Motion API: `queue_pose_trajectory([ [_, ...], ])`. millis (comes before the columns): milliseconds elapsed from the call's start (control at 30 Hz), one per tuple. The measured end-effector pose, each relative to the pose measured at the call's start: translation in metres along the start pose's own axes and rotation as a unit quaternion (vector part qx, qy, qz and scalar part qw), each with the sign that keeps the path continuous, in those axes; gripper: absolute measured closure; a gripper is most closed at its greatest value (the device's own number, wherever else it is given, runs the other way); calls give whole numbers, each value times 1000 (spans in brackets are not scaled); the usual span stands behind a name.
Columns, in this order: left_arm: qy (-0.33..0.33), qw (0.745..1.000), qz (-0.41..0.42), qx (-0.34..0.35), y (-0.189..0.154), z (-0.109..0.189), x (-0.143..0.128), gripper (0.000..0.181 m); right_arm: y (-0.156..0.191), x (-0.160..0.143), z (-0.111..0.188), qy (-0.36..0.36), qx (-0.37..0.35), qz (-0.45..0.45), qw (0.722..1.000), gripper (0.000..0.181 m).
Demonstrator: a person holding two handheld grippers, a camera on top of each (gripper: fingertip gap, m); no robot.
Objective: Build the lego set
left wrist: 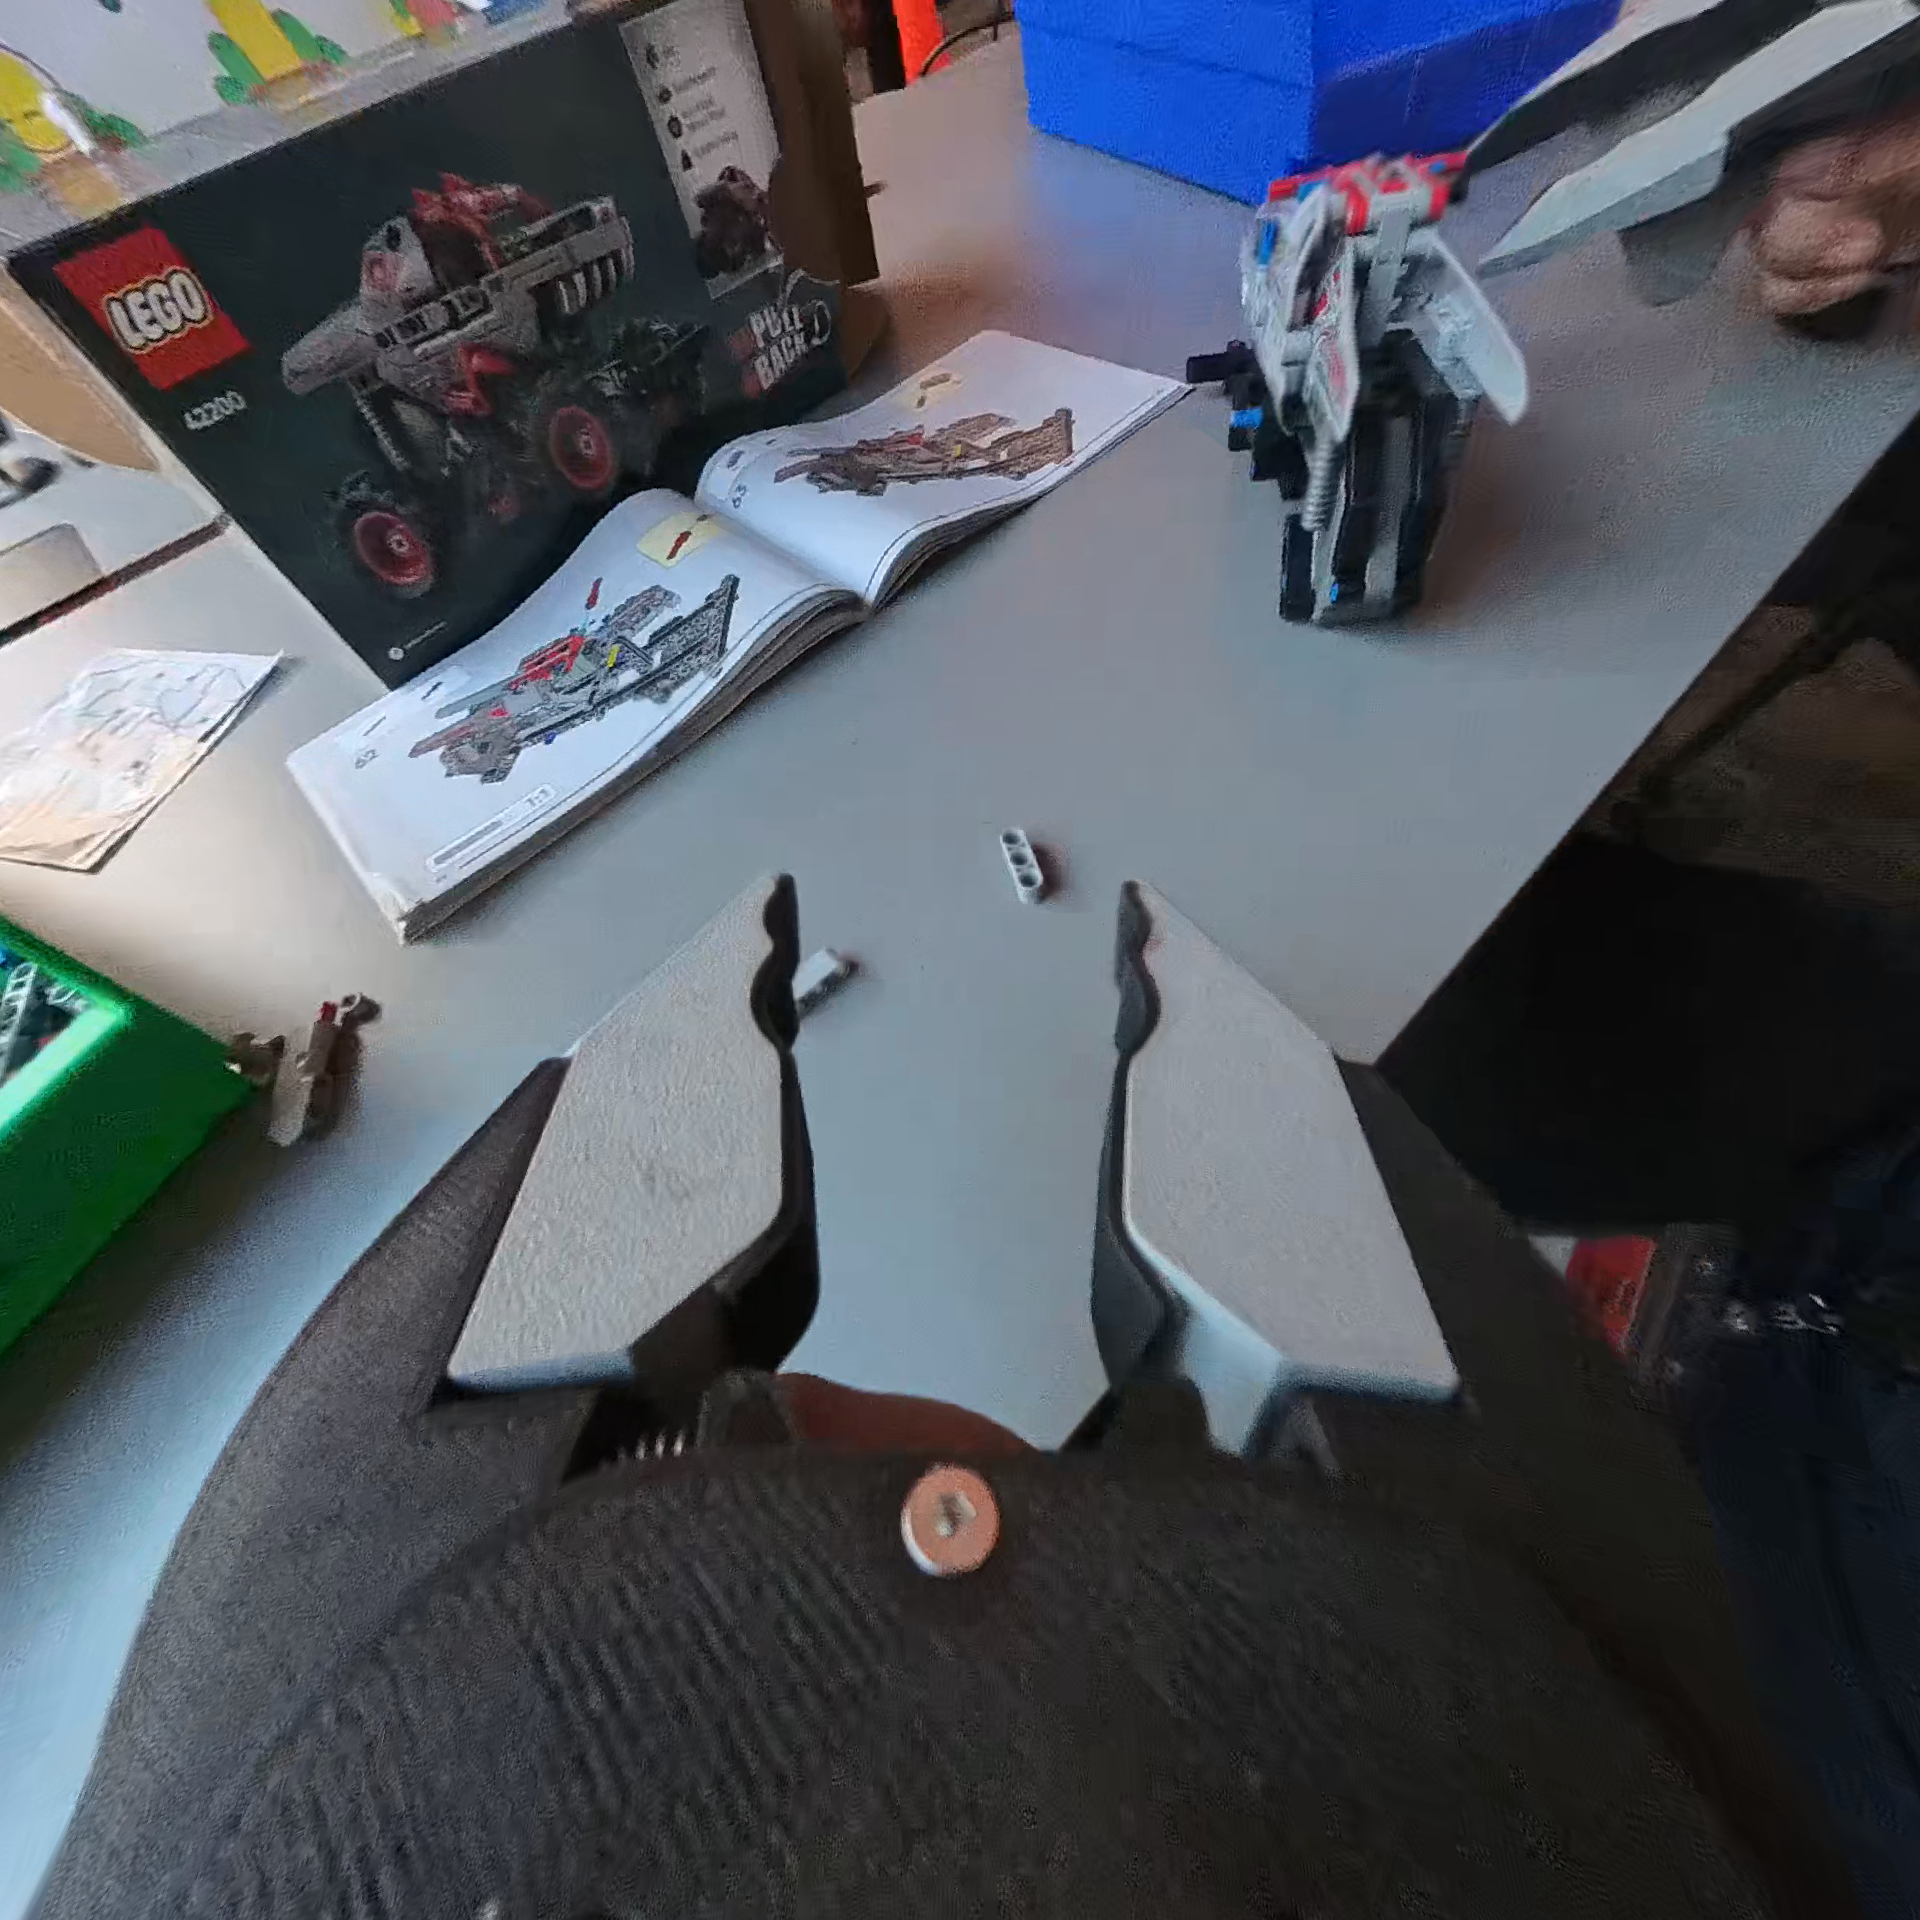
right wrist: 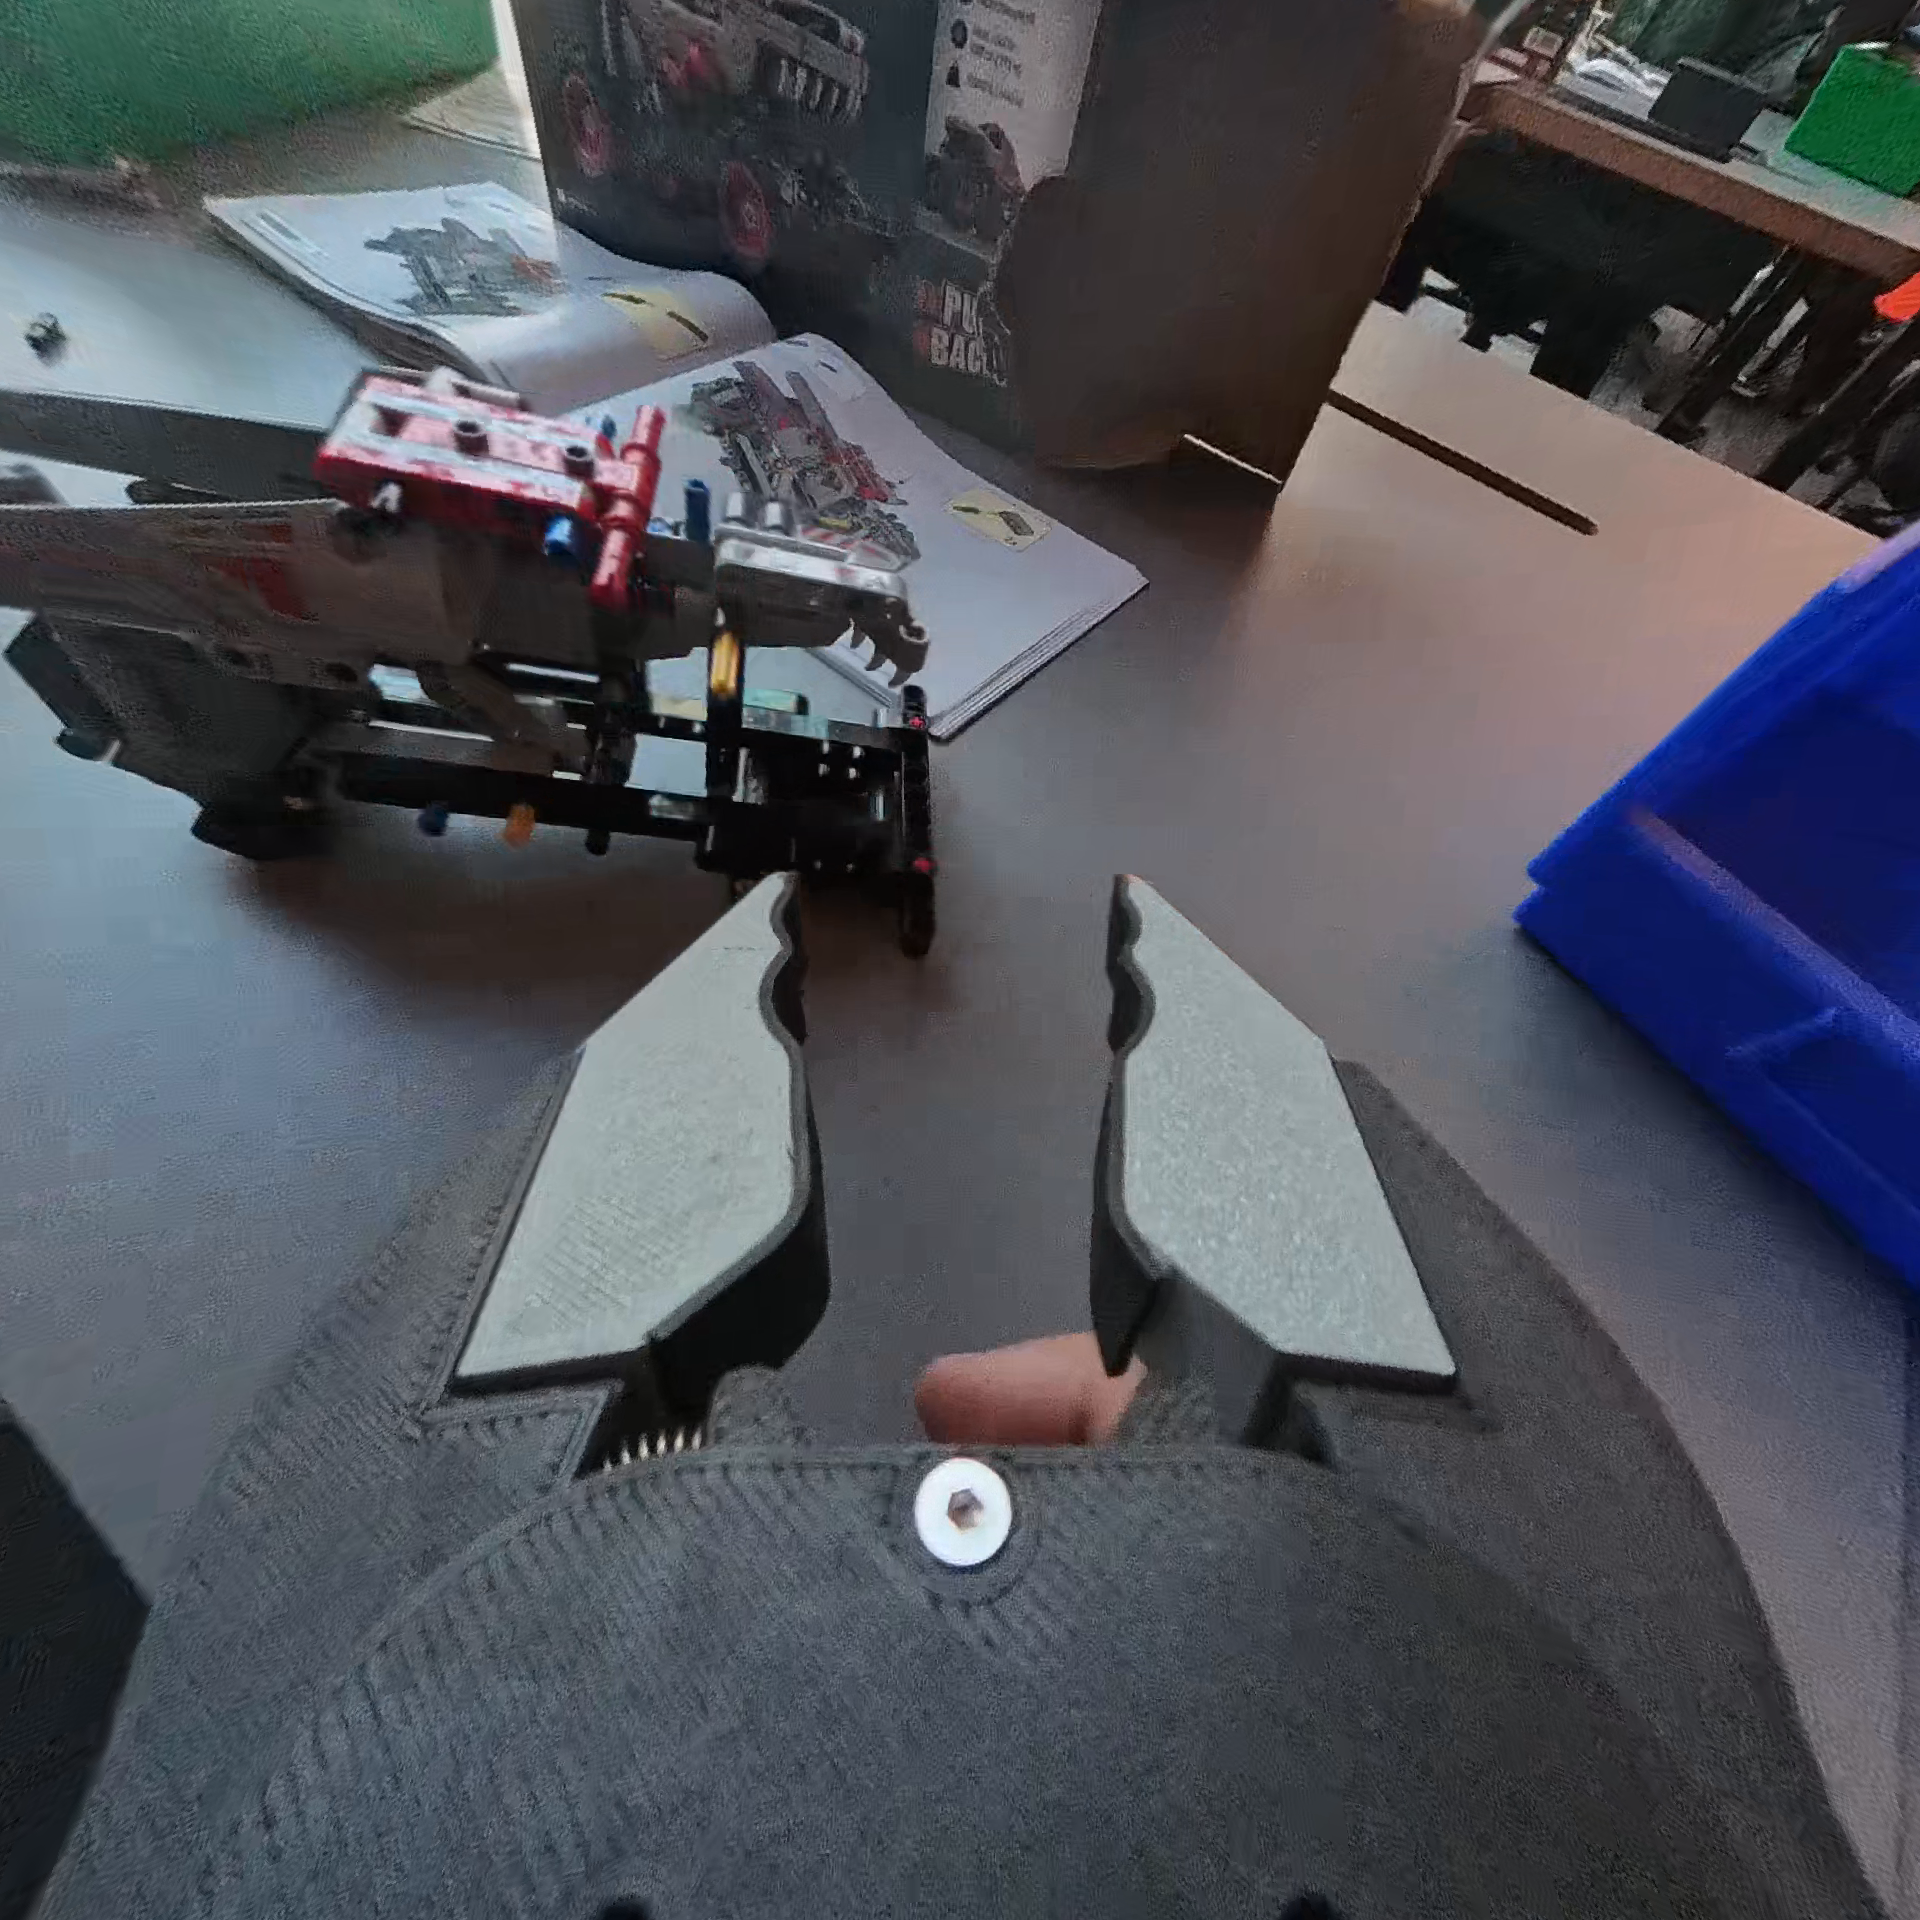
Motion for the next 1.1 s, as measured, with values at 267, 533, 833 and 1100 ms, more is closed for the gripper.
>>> queue_pose_trajectory([
  [267, -8, 995, 1, -97, -6, -17, 3, 117, 10, 22, 4, -92, 109, 31, 989, 127],
  [533, -4, 995, -25, -97, -25, -23, 19, 118, 15, 23, 7, -100, 151, 11, 984, 124],
  [833, 12, 991, 29, -127, -72, -33, 22, 123, 8, 21, 4, -93, 118, 10, 989, 136],
  [1100, 53, 996, -49, -58, -109, -91, 38, 124, 20, -2, -29, 37, 184, 30, 982, 134],
])
Point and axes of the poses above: each gripper's, where its closed fingertips meet, z back along the fingers, x out of its top, y = z × x across the jaws, the point moved 1 cm from there along z, back along the fingers, and after that the axes turned 1 degree about z, right-handed, at the moved point
